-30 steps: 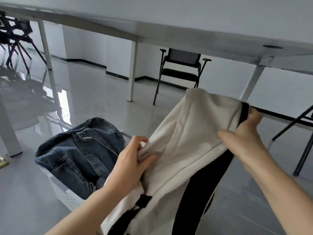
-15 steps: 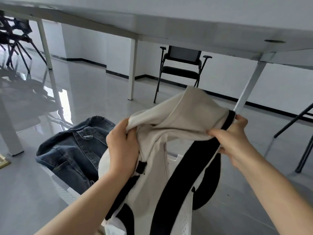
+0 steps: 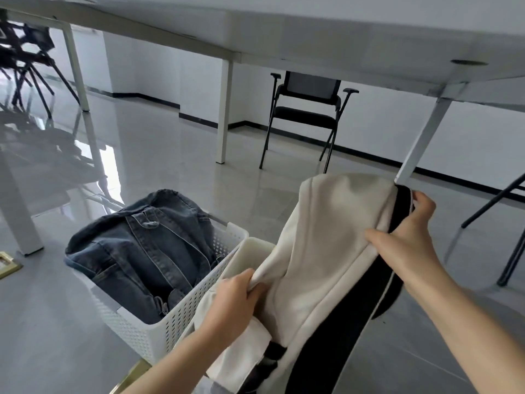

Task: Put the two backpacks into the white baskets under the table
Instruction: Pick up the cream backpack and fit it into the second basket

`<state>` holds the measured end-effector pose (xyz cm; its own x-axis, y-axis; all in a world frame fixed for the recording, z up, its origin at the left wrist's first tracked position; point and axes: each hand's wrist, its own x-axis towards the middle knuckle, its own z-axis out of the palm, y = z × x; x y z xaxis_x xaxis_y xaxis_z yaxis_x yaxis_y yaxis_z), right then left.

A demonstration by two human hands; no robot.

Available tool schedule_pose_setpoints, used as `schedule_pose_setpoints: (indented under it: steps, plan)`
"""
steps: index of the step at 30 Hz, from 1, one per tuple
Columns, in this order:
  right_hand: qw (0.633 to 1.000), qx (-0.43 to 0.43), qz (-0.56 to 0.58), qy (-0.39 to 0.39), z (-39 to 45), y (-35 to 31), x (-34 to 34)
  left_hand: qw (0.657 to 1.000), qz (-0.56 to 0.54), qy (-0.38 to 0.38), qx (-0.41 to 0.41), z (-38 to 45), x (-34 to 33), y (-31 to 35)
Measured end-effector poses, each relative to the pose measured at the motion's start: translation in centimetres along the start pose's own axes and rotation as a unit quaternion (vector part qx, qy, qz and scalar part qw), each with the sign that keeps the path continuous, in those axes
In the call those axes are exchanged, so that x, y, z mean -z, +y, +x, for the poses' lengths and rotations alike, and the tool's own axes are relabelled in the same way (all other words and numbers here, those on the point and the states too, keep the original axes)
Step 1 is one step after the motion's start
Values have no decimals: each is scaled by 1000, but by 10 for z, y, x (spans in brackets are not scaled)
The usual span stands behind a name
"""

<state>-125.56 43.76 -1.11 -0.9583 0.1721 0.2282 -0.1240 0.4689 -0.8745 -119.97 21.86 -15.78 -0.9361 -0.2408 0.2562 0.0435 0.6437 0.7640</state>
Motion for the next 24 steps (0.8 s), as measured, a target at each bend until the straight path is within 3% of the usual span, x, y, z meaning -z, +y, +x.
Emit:
schedule_pose_setpoints:
  steps: [2, 6, 11, 14, 17, 20, 22, 24]
  plan:
    - [1000, 9, -6, -4, -1, 2, 1, 1000, -8, 12, -3, 3, -1, -5]
    - [998, 57, -1, -26, -2, -4, 0, 988, -80, 125, -41, -8, -1, -7]
    - [989, 143, -40, -20, -4, -13, -17, 979, -124, 163, 23, -9, -13, -6]
    - [984, 174, -31, -38, -4, -20, -25, 989, -103, 101, 41, -3, -23, -3]
    - [976, 202, -44, -66, 0, -25, -34, 997, 24, -47, 57, 4, -29, -16]
    - [968, 222, -69, -91, -2, -20, -45, 953, 206, -202, 92, 8, -24, -41]
    - [964, 230, -92, -101, -7, -14, -53, 937, 244, -231, 99, 8, -14, -45]
    - [964, 224, -96, -104, -11, -11, -57, 951, 216, -202, 94, -1, -7, -43]
